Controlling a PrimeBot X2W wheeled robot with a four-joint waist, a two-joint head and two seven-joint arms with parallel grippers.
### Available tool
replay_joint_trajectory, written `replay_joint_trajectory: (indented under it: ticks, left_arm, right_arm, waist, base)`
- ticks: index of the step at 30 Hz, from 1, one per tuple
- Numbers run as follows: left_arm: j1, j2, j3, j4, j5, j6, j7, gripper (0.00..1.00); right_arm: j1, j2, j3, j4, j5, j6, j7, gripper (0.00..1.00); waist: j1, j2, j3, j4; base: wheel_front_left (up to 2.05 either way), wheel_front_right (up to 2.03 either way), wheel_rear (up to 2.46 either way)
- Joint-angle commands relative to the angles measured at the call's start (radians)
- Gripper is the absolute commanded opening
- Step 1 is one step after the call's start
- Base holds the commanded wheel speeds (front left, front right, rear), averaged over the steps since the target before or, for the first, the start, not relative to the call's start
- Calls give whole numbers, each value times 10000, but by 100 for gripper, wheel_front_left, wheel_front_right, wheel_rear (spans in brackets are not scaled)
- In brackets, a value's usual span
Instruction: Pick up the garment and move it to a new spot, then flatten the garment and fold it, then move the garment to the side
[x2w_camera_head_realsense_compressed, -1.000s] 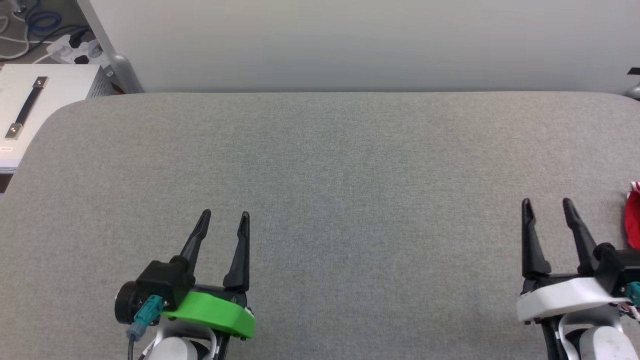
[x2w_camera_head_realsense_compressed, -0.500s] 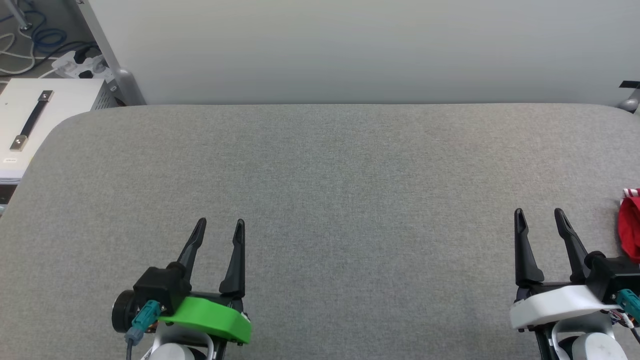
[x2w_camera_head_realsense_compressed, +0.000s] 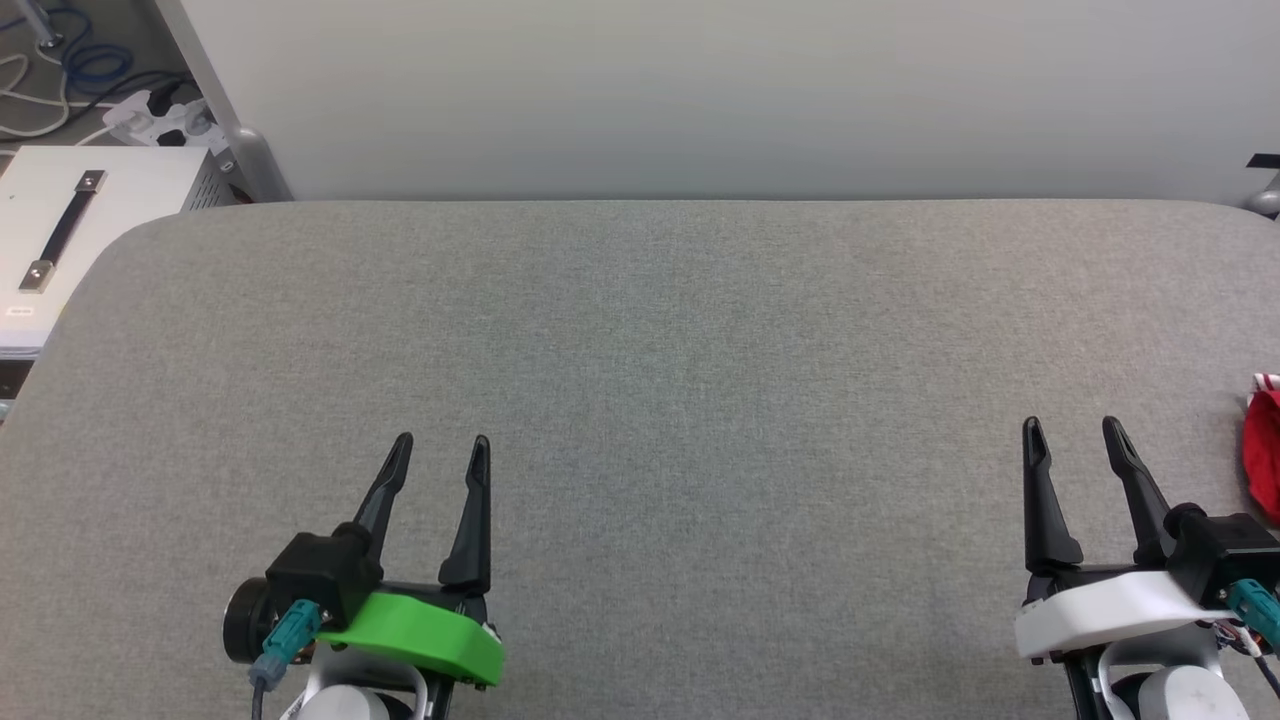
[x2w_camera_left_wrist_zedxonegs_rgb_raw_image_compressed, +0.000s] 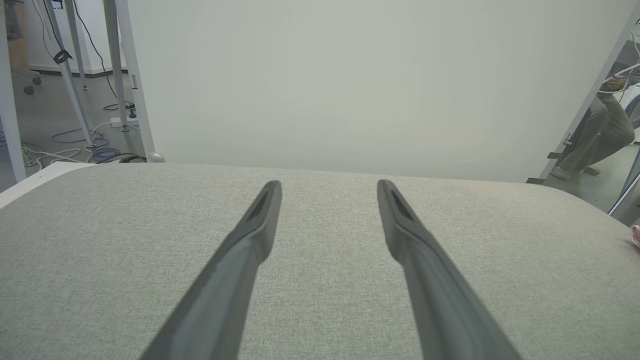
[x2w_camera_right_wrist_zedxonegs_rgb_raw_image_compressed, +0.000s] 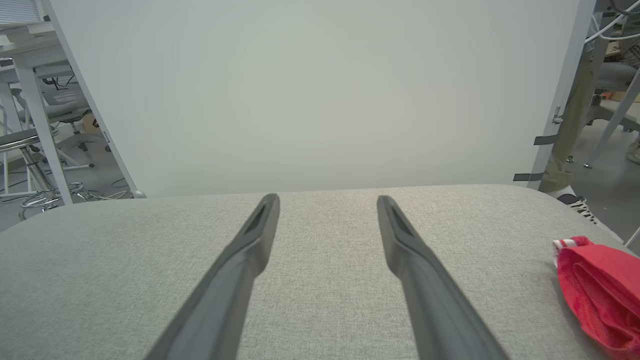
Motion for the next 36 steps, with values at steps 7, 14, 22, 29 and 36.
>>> replay_joint_trajectory:
  ticks: [7,14,22,29,36]
  left_arm:
    - [56,-52,3,-52,62,-26,-57,100]
    - [-2,6,-81,-15,-2,0,17,0]
    - [11,2,-31,-75,118,77,170,0]
    - [23,-1,18,-129,227,146,308,0]
    - [35,-4,67,-185,339,218,450,0]
  right_arm:
    - [15,39,27,10,52,-9,-97,100]
    - [-1,19,8,4,12,0,-25,0]
    - [15,21,48,-39,-72,-1,123,0]
    - [29,22,82,-77,-146,-1,256,0]
    - [43,24,118,-117,-222,-2,393,0]
  waist:
    - [1,0,23,1]
    - [1,0,38,1]
    - [1,0,15,-22]
    - [1,0,-6,-43]
    - [1,0,-27,-64]
  base:
    - [0,0,0]
    - [0,0,0]
    - [0,0,0]
    - [0,0,0]
    - [0,0,0]
